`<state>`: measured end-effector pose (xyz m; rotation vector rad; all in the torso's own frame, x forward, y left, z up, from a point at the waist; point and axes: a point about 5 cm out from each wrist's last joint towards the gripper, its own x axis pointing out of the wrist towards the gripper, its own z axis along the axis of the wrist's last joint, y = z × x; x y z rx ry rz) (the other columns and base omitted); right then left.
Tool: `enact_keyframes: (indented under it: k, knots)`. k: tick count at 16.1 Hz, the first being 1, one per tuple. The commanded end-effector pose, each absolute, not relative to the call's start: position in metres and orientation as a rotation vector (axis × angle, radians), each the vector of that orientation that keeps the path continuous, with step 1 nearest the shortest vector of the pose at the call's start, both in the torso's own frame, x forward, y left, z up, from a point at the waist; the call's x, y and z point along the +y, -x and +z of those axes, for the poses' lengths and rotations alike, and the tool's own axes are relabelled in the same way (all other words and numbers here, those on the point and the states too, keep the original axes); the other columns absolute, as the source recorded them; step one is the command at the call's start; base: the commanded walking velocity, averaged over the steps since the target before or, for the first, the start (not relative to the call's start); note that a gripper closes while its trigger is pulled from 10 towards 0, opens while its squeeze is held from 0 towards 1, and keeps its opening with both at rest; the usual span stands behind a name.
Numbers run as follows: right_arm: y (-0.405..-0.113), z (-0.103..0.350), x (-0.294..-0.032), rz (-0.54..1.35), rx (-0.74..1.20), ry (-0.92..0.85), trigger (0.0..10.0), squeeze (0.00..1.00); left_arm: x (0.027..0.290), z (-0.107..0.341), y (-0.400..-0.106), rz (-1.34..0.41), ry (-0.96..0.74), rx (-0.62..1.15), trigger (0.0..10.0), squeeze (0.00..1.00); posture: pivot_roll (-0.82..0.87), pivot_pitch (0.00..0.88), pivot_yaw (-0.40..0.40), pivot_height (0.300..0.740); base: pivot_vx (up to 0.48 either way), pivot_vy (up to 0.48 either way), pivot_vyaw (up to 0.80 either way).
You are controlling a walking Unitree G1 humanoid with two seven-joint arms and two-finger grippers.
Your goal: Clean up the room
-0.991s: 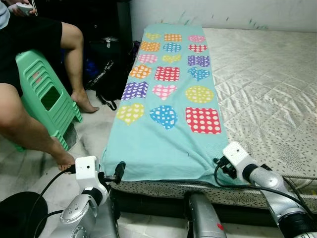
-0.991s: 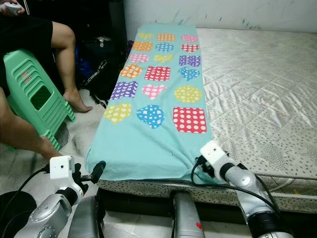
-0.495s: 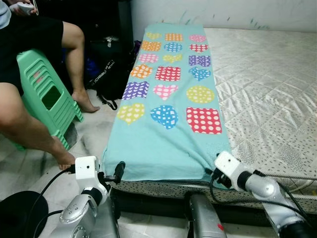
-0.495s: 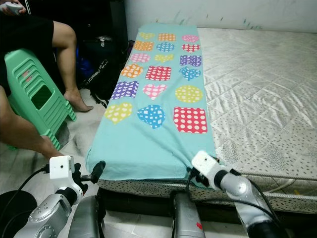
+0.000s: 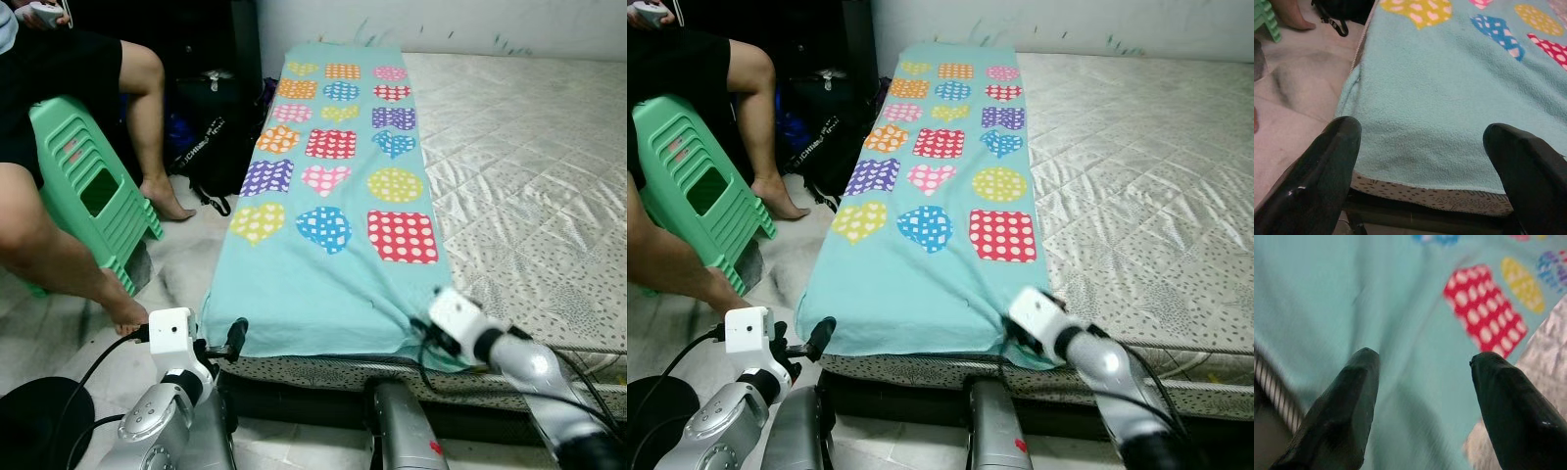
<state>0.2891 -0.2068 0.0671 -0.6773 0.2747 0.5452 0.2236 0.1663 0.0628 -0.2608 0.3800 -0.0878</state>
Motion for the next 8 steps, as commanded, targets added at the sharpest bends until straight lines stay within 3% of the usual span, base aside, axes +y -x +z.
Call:
enact_keyframes:
  k: [1, 5, 8]
  knots:
    - [-0.293, 0.074, -0.204, 0.53, 0.25, 0.658, 10.0, 0.0, 0.168, 0.066, -0.225, -0.093, 0.248, 0.363, 10.0, 0.0, -0.07, 0.012, -0.002, 0.526, 0.0, 0.0, 0.0]
    - [-0.291, 0.074, -0.199, 0.569, 0.221, 0.724, 10.0, 0.0, 0.168, 0.067, -0.224, -0.09, 0.249, 0.364, 10.0, 0.0, -0.07, 0.017, -0.006, 0.526, 0.0, 0.0, 0.0]
    - [-0.292, 0.063, -0.201, 0.516, 0.314, 0.639, 10.0, 0.0, 0.167, 0.067, -0.224, -0.095, 0.254, 0.365, 10.0, 0.0, -0.07, 0.016, -0.002, 0.526, 0.0, 0.0, 0.0]
